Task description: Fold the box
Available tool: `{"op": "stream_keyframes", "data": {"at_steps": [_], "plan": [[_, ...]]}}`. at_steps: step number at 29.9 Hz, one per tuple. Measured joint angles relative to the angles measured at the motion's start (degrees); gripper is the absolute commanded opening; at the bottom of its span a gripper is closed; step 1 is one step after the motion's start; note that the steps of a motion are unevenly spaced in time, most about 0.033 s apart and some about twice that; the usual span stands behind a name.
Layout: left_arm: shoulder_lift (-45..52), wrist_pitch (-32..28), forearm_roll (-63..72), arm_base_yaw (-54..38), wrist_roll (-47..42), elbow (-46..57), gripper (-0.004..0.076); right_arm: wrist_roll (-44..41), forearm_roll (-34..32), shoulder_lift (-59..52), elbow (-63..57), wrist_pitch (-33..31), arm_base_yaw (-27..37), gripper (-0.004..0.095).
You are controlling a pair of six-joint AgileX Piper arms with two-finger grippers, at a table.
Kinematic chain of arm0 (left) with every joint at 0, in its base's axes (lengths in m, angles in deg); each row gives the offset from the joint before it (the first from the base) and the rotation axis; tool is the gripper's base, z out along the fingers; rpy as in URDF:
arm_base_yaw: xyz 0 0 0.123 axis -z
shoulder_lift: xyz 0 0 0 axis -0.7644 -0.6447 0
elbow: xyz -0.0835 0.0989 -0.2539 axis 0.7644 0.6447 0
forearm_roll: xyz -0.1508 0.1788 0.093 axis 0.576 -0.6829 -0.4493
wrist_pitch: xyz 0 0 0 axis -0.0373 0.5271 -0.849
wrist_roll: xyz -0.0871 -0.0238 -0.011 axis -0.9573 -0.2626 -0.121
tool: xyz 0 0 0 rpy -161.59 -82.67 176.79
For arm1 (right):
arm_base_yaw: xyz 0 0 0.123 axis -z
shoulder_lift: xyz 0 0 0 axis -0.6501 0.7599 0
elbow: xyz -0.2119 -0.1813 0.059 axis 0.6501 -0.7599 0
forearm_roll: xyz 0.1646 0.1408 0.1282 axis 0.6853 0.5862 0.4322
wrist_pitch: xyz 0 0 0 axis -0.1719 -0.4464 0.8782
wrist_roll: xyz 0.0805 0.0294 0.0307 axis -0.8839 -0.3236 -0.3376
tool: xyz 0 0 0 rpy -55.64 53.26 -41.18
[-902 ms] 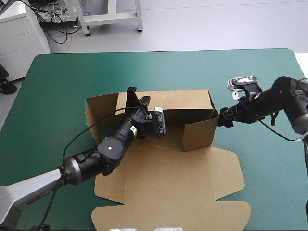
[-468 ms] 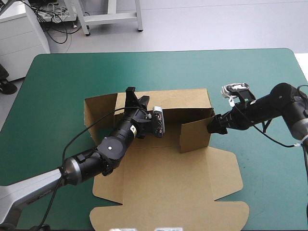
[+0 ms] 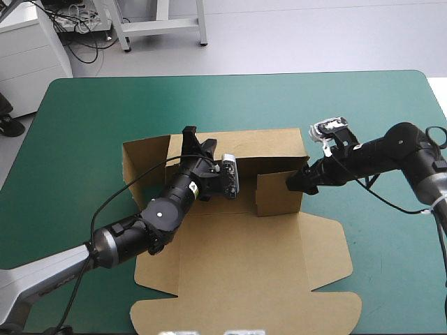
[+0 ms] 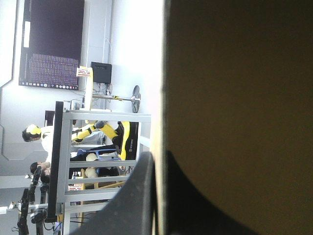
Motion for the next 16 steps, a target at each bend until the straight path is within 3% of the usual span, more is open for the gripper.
{"op": "stream_keyframes", "data": {"at_steps": [8, 16], "plan": [[0.0, -0.2, 0.0, 0.0, 0.0, 0.0, -0.0032, 0.3, -3.4, 0.0, -0.1, 8.0, -6.4, 0.0780], [-0.2, -0.8, -0.7, 0.0, 0.1, 0.7, -0.0032, 0.1, -6.9, -0.1, -0.2, 9.0, -6.9, 0.0643]]}}
